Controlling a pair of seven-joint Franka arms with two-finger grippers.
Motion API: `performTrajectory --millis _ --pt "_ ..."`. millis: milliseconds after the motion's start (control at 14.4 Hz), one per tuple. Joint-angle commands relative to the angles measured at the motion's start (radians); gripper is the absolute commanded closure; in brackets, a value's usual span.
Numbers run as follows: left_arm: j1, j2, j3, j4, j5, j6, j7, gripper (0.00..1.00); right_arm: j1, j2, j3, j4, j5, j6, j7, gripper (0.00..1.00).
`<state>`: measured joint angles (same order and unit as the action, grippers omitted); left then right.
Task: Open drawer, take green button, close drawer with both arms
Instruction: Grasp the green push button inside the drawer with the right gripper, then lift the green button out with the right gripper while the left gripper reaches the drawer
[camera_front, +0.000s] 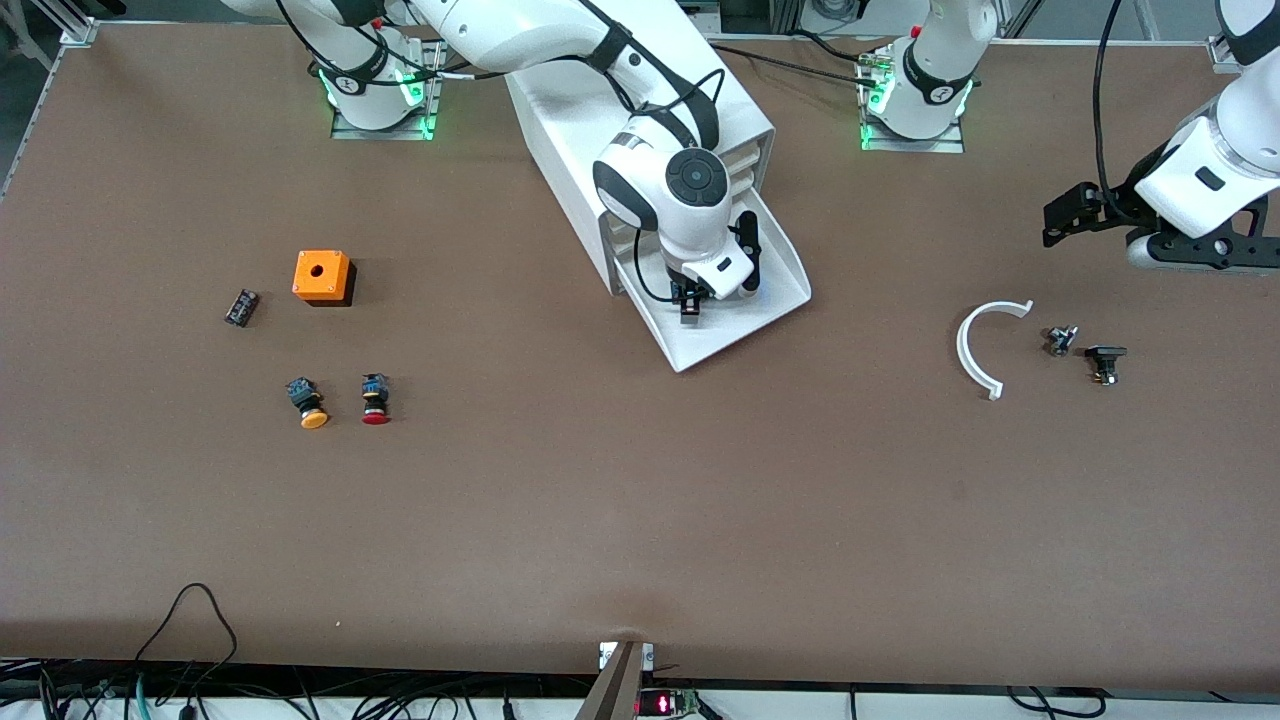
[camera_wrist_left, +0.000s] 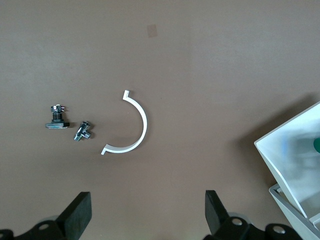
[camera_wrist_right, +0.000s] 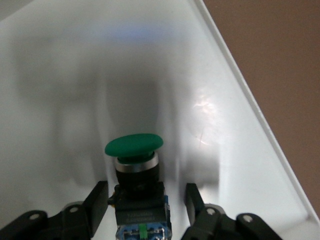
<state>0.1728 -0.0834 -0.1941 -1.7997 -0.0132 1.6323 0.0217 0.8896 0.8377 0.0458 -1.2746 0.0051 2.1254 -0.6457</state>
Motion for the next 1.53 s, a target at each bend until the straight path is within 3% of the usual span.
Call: performTrajectory --millis 0,347,832,971,1249,1457 --pt "-0.004 0.016 0.007 0.034 -0.016 -0.014 -0.005 0.00 -0.008 0.023 0.003 0.023 0.007 0.021 0.011 0.53" --pt "-0.006 0.019 0.007 0.045 -0.016 -0.014 -0.005 0.00 -0.008 -0.002 -0.024 0.023 0.009 0.007 0.015 0.75" --pt "-0.007 0.057 -0.002 0.075 -0.004 -0.014 0.000 0.00 0.068 -0.166 -0.237 0.001 0.055 -0.062 0.227 0.77" --pt "-0.009 0.118 -0.001 0.069 -0.001 -0.005 0.009 0.00 0.039 -0.213 -0.312 -0.073 0.055 -0.053 0.268 0.75" --pt "-0.009 0.210 -0.005 0.057 -0.017 -0.011 0.015 0.00 -0.067 -0.314 -0.368 -0.297 0.055 -0.024 0.389 0.75" --pt "-0.047 0.295 -0.010 0.004 -0.108 0.177 -0.156 0.00 -0.150 -0.354 -0.368 -0.408 0.055 0.014 0.518 0.75"
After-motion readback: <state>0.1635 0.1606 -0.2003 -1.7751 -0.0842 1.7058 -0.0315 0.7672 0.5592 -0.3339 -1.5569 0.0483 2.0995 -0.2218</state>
